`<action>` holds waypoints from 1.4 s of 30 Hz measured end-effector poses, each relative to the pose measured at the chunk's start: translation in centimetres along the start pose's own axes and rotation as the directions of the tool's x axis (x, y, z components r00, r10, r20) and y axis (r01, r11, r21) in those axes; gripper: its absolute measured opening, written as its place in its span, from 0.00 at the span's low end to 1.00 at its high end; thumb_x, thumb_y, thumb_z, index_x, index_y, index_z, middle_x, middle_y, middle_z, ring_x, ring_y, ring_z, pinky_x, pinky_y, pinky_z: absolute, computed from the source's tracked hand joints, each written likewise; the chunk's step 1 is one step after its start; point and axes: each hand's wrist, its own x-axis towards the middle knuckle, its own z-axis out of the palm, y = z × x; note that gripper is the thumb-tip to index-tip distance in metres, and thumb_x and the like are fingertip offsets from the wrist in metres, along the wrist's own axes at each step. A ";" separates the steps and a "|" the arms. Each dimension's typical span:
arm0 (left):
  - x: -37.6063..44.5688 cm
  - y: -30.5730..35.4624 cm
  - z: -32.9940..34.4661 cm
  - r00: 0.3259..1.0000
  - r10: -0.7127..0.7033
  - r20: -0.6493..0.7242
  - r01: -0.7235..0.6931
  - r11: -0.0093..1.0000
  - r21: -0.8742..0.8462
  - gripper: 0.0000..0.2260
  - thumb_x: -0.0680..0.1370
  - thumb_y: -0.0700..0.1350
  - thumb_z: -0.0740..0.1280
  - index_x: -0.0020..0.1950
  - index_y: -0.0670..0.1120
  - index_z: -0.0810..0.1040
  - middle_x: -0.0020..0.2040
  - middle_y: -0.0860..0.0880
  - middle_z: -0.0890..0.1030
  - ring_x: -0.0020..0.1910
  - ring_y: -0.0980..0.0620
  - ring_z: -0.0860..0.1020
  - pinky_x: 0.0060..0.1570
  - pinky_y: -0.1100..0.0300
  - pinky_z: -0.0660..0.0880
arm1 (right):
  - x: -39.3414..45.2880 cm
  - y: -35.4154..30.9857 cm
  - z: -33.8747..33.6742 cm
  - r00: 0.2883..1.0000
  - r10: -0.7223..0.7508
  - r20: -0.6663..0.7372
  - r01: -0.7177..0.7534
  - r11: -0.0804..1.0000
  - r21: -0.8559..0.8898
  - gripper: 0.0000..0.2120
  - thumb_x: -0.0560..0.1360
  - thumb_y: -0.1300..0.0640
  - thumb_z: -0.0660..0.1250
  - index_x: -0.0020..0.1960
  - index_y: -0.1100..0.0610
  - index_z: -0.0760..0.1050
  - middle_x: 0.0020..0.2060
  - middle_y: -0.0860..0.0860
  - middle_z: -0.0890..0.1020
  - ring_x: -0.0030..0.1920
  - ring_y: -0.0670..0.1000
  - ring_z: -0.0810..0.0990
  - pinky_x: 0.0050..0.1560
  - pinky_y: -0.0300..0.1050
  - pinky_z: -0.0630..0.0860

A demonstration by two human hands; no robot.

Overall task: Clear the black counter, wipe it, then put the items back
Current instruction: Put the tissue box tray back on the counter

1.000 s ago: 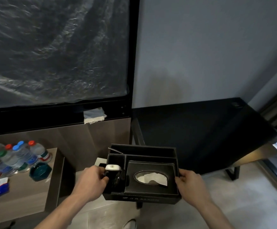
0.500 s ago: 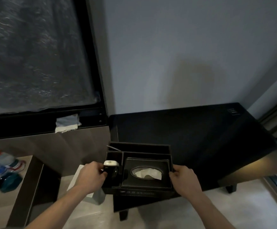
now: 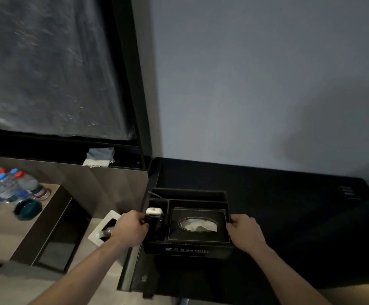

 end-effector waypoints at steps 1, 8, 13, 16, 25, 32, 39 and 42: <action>1.2 0.6 0.0 1.000 -0.007 -0.005 0.007 1.000 0.005 0.05 0.75 0.47 0.67 0.40 0.52 0.81 0.36 0.52 0.81 0.47 0.46 0.82 0.40 0.58 0.69 | 1.3 0.1 -0.3 1.000 -0.004 0.005 0.004 1.000 0.002 0.09 0.83 0.54 0.65 0.51 0.43 0.82 0.39 0.47 0.86 0.38 0.45 0.86 0.45 0.46 0.85; 11.3 3.7 0.6 0.999 -0.046 0.003 0.046 0.999 -0.029 0.10 0.75 0.46 0.65 0.51 0.50 0.85 0.48 0.48 0.86 0.53 0.44 0.83 0.46 0.58 0.73 | 11.3 -0.2 -1.4 0.999 0.029 -0.044 -0.028 0.999 0.019 0.10 0.82 0.55 0.64 0.53 0.44 0.83 0.37 0.47 0.85 0.37 0.44 0.84 0.38 0.41 0.81; 19.0 5.3 0.7 0.997 -0.073 0.026 0.074 0.997 -0.035 0.11 0.74 0.45 0.65 0.53 0.49 0.85 0.49 0.46 0.86 0.54 0.43 0.83 0.51 0.55 0.77 | 18.9 -1.0 -1.9 0.996 0.055 -0.075 -0.053 0.998 0.031 0.13 0.82 0.54 0.63 0.61 0.46 0.83 0.40 0.46 0.85 0.41 0.46 0.83 0.43 0.44 0.81; 22.8 5.9 0.8 0.996 -0.091 0.024 0.092 0.994 -0.054 0.12 0.74 0.45 0.65 0.53 0.50 0.85 0.50 0.46 0.86 0.55 0.43 0.83 0.52 0.55 0.77 | 22.8 -1.5 -2.3 0.993 0.071 -0.098 -0.068 0.997 0.035 0.13 0.81 0.53 0.63 0.61 0.45 0.83 0.42 0.46 0.85 0.43 0.48 0.83 0.46 0.45 0.80; 30.1 7.3 1.0 0.993 -0.117 0.034 0.119 0.990 -0.070 0.12 0.75 0.43 0.65 0.55 0.50 0.84 0.49 0.46 0.86 0.53 0.43 0.83 0.52 0.53 0.80 | 29.9 -2.5 -2.5 0.984 0.137 -0.111 -0.133 0.990 0.039 0.14 0.81 0.54 0.64 0.64 0.48 0.82 0.44 0.50 0.85 0.46 0.52 0.84 0.47 0.46 0.80; 32.1 7.3 2.0 0.994 -0.105 0.036 0.109 0.989 -0.105 0.13 0.77 0.43 0.65 0.59 0.51 0.83 0.51 0.46 0.85 0.55 0.42 0.83 0.53 0.53 0.79 | 31.7 -2.6 -2.2 0.977 0.176 -0.122 -0.169 0.983 0.067 0.15 0.83 0.56 0.64 0.68 0.51 0.79 0.49 0.51 0.83 0.45 0.49 0.81 0.45 0.45 0.79; 30.8 5.7 2.2 0.993 -0.064 0.096 0.097 0.910 -0.404 0.29 0.73 0.38 0.64 0.72 0.59 0.75 0.57 0.53 0.84 0.56 0.50 0.82 0.59 0.53 0.81 | 29.2 -3.7 -2.5 0.986 0.152 -0.068 -0.132 0.962 0.238 0.33 0.81 0.69 0.63 0.82 0.51 0.61 0.71 0.54 0.76 0.68 0.57 0.77 0.62 0.45 0.75; 29.1 5.5 2.3 0.982 -0.045 0.184 0.143 0.816 -0.561 0.35 0.73 0.32 0.63 0.79 0.53 0.67 0.63 0.51 0.82 0.62 0.52 0.80 0.63 0.55 0.79 | 27.6 -4.2 -2.6 0.994 0.105 0.005 -0.103 0.963 0.248 0.39 0.79 0.68 0.65 0.84 0.47 0.54 0.77 0.52 0.69 0.76 0.56 0.69 0.73 0.49 0.69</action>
